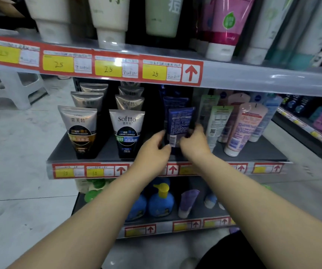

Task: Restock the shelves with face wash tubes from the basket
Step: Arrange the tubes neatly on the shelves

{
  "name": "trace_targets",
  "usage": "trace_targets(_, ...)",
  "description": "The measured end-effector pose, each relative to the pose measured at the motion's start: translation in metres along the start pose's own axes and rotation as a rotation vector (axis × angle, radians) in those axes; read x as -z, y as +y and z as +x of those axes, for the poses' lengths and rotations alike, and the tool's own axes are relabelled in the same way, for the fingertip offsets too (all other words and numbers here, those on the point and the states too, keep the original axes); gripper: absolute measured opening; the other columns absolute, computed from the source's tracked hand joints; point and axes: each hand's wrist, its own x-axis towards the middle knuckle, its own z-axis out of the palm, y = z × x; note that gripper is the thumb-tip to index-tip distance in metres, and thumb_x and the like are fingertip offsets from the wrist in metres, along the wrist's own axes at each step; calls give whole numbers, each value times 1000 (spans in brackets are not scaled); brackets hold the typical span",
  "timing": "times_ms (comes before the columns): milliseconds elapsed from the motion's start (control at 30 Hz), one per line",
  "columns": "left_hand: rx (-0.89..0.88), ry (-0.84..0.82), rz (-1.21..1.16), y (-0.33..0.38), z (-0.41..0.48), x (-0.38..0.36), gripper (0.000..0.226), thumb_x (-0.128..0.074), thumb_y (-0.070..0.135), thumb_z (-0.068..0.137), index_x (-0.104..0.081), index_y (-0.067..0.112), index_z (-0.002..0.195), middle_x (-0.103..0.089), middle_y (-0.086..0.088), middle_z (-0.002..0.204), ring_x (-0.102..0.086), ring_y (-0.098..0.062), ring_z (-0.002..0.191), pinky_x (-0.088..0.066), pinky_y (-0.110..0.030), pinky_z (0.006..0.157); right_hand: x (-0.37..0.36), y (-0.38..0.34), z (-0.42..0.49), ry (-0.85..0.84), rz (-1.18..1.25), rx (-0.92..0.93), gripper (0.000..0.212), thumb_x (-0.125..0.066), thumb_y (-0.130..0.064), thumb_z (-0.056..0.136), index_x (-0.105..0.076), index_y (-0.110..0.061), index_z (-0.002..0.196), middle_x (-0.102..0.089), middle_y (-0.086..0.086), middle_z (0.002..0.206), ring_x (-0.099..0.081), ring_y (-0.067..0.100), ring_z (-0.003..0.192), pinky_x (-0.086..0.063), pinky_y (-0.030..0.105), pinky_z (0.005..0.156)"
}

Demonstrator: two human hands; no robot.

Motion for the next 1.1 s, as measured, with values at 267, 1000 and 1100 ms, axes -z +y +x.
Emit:
trace_targets(267, 6, -124, -177, -7, 26, -10, 43, -61, 10, 87, -47, 31, 123, -61, 6, 118, -57, -8, 109, -43, -19, 92, 11, 12, -14, -92, -25, 41, 42, -50, -6, 89, -46, -10, 131, -62, 8, 96, -58, 12, 79, -40, 7, 55)
trace_targets(1000, 72, -54, -276, -13, 37, -22, 93, -56, 73, 54, -35, 36, 137, -51, 6, 136, -52, -11, 122, -41, -38, 107, 26, 20, 13, -321, 46, 115, 77, -80, -12, 71, -31, -23, 130, -61, -10, 110, -61, 0, 98, -51, 11, 74)
trace_targets(1100, 74, -60, -320, -11, 46, -21, 95, -47, 80, 53, -41, 34, 136, -58, 9, 128, -56, -10, 116, -43, -35, 104, 26, 17, 23, -404, 166, 113, 69, -79, -3, 70, -41, -17, 126, -65, 1, 111, -65, 12, 100, -53, 18, 77)
